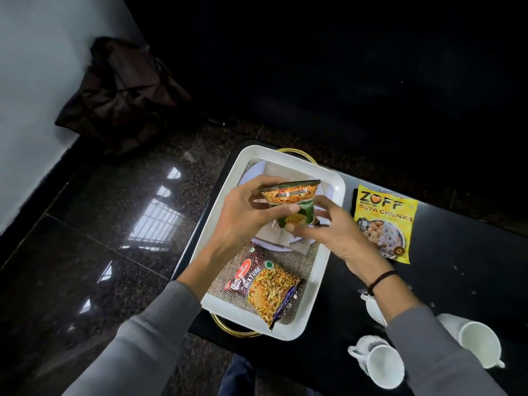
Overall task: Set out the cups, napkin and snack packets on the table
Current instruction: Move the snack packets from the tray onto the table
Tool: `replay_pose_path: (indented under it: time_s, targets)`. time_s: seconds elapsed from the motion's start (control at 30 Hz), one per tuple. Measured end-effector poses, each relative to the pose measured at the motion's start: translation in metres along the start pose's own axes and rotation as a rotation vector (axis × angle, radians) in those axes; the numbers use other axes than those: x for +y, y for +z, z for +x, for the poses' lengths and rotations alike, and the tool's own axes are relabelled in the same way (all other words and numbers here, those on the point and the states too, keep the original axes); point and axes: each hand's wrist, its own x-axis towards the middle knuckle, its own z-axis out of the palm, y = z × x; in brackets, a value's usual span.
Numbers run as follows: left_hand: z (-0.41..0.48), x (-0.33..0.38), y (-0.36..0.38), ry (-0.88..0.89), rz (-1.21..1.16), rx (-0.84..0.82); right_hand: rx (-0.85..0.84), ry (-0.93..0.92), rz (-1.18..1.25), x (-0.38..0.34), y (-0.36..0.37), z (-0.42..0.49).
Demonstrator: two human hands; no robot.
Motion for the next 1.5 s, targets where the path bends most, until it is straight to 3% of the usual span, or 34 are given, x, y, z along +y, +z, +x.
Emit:
replay_pose_path:
  time_s: [0.1, 0.17, 0.27, 0.43, 0.63, 0.83, 1.1, 1.5]
  targets:
    - [0.001, 0.002, 0.009, -0.011, 0.002, -0.037, -0.119, -0.048, 0.117, -0.004, -0.010, -0.003]
    - [0.002, 0.004, 0.016, -0.119, -0.039, -0.039, -0.093, -0.027, 0.187, -0.004, -0.013, -0.005]
    - [0.003, 0.005, 0.027, -0.354, -0.049, -0.090, 0.054, 0.098, 0.342, 0.000, -0.017, -0.009]
    - [-0.003, -0.001, 0.047, -0.488, -0.085, -0.114, -0.042, 0.244, 0.336, 0.007, -0.026, -0.023]
    - [-0.004, -0.004, 0.061, -0.449, -0.025, -0.199, -0.066, 0.141, 0.395, 0.015, -0.047, -0.043]
    - [0.002, 0.000, 0.104, -0.392, -0.025, -0.272, 0.115, 0.074, 0.485, 0.032, -0.082, -0.059]
    - [0.009, -0.013, 0.192, -0.393, 0.015, -0.354, 0.168, 0.191, 0.524, 0.079, -0.159, -0.086]
    - [0.020, -0.024, 0.275, -0.481, -0.026, -0.487, 0.247, 0.195, 0.533, 0.125, -0.237, -0.102]
